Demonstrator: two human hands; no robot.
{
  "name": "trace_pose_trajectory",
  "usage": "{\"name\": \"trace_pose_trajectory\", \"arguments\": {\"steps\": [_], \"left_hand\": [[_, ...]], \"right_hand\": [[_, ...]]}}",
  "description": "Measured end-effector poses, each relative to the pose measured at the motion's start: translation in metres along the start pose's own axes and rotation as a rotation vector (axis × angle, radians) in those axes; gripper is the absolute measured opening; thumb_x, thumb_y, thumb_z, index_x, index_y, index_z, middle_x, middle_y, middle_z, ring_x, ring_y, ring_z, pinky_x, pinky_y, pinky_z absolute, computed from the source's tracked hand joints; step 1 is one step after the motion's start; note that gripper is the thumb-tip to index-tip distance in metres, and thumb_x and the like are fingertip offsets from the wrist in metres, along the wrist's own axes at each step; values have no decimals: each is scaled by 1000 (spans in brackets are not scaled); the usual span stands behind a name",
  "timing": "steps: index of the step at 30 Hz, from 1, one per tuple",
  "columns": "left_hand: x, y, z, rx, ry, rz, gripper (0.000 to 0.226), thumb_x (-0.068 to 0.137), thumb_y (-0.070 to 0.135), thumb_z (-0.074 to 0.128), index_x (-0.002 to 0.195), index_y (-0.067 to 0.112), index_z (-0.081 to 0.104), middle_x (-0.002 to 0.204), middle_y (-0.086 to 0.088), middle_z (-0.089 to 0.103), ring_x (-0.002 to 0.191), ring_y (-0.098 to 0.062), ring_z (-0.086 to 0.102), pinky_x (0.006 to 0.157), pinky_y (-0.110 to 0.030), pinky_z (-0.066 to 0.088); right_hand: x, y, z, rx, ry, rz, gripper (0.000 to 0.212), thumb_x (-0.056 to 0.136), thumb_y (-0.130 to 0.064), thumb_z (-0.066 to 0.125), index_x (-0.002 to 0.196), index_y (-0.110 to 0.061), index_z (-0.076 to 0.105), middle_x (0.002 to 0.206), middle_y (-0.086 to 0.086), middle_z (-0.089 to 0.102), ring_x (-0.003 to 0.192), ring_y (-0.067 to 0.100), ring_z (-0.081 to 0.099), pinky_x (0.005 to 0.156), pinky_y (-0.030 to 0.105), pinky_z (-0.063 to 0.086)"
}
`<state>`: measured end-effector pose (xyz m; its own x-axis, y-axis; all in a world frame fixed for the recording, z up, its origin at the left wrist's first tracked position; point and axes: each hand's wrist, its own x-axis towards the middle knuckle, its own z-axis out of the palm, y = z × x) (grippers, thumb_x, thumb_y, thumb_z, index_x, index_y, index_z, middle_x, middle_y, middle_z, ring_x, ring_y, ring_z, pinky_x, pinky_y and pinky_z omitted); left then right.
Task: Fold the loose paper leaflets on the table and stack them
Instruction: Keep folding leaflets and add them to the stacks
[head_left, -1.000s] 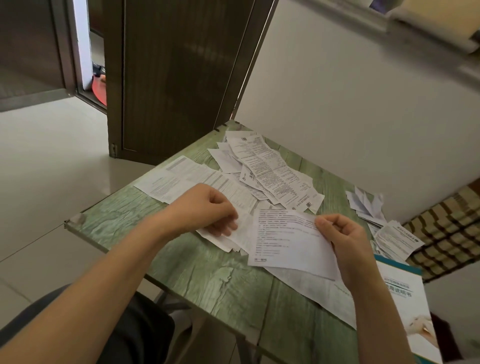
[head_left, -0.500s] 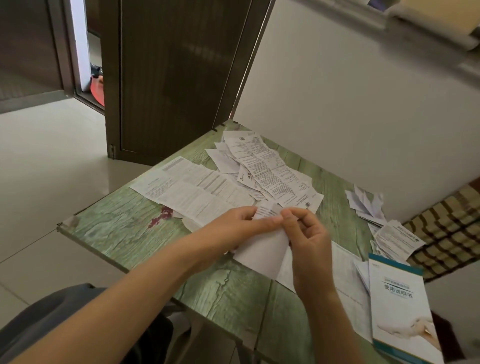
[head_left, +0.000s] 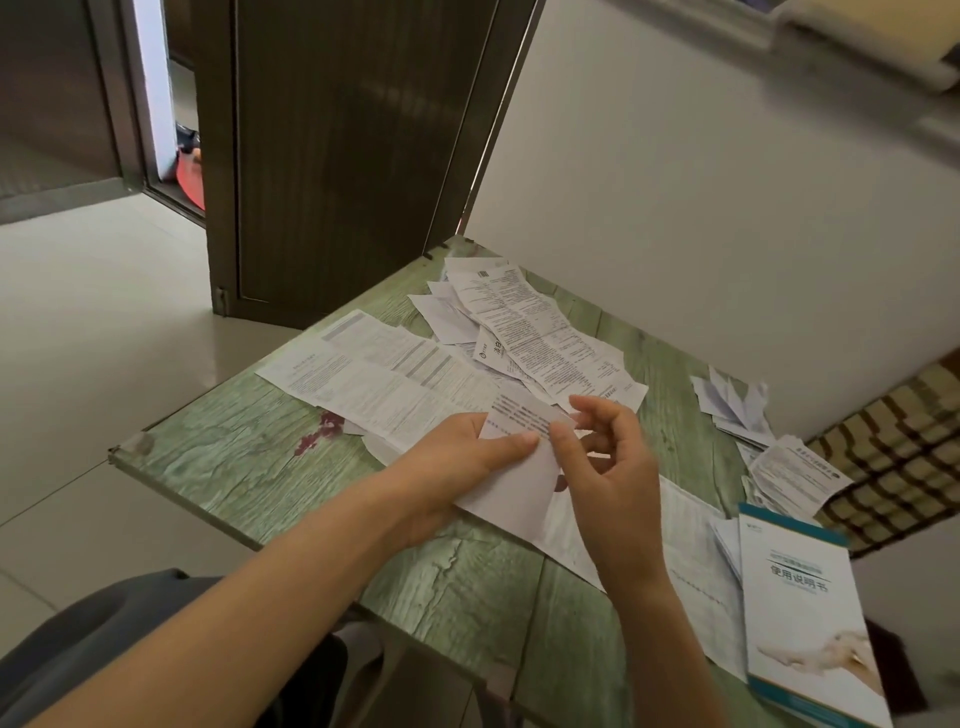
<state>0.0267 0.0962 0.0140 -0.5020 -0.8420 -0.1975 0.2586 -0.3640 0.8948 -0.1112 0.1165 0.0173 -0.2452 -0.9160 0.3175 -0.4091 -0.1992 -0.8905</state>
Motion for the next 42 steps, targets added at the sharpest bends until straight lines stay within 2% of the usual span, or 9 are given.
{"name": "trace_pose_trajectory", "arguments": {"steps": [4, 9, 14, 18, 24, 28, 31, 36, 42], "left_hand": [[-1, 2, -1, 2, -43, -25, 13, 94, 18, 53, 93, 14, 65, 80, -4, 75, 68, -9, 70, 53, -19, 53], [1, 1, -3, 2, -52, -64, 24, 94, 22, 54, 113, 10, 63, 108, -13, 70, 105, -27, 66, 84, -37, 53], [-2, 1, -3, -12, -125, -76, 22, 93, 15, 54, 114, 10, 61, 107, -10, 71, 97, -24, 69, 77, -30, 57], [-2, 0, -3, 6, -105, -67, 19, 93, 12, 55, 111, 13, 60, 104, -8, 72, 94, -23, 70, 86, -40, 53], [1, 1, -3, -106, -16, -61, 22, 91, 16, 58, 111, 9, 64, 97, -8, 72, 79, -16, 68, 52, -21, 52], [4, 1, -1, -326, 109, -26, 15, 87, 15, 61, 100, 9, 66, 80, -5, 72, 66, -13, 68, 50, -21, 52], [3, 1, 1, -358, 196, 0, 16, 86, 15, 62, 100, 6, 65, 77, -6, 69, 54, -11, 65, 38, -15, 42], [9, -1, -11, 23, 406, 252, 28, 85, 16, 67, 111, 22, 60, 97, -5, 69, 83, -15, 67, 64, -24, 57], [8, 9, -27, 271, 379, 368, 12, 87, 9, 64, 89, 20, 64, 76, -1, 67, 64, -1, 64, 61, -18, 56]], "right_hand": [[-1, -3, -3, 213, -81, 187, 11, 90, -10, 59, 98, -16, 64, 82, 0, 66, 66, 6, 57, 54, 17, 47], [0, -7, -5, 416, -85, 308, 10, 90, -9, 56, 85, -6, 64, 66, 0, 65, 56, 8, 55, 48, 18, 45], [1, -4, -6, 401, -85, 347, 15, 85, -16, 60, 88, -4, 68, 84, 14, 70, 66, 20, 56, 51, 21, 47], [-1, -5, -6, 324, -79, 283, 20, 94, -19, 51, 94, -10, 69, 87, 9, 72, 67, 18, 59, 55, 21, 51], [-8, -8, -4, 347, -88, 264, 20, 95, -22, 50, 107, -13, 62, 93, 4, 72, 75, 11, 66, 60, 20, 52], [-18, -1, 7, 268, -25, 227, 16, 87, -13, 63, 101, -18, 57, 97, 2, 66, 78, 7, 66, 64, 20, 53], [-23, 1, 14, 246, -70, 198, 5, 87, -11, 63, 91, -12, 60, 79, 1, 68, 65, 10, 64, 60, 20, 52], [-14, 6, 7, 172, -71, 126, 10, 86, -5, 64, 76, -8, 63, 57, -3, 60, 52, 8, 54, 52, 17, 47], [5, 12, -12, 128, -164, 113, 6, 86, -5, 64, 85, -9, 67, 70, 4, 61, 57, 6, 54, 54, 15, 46]]}}
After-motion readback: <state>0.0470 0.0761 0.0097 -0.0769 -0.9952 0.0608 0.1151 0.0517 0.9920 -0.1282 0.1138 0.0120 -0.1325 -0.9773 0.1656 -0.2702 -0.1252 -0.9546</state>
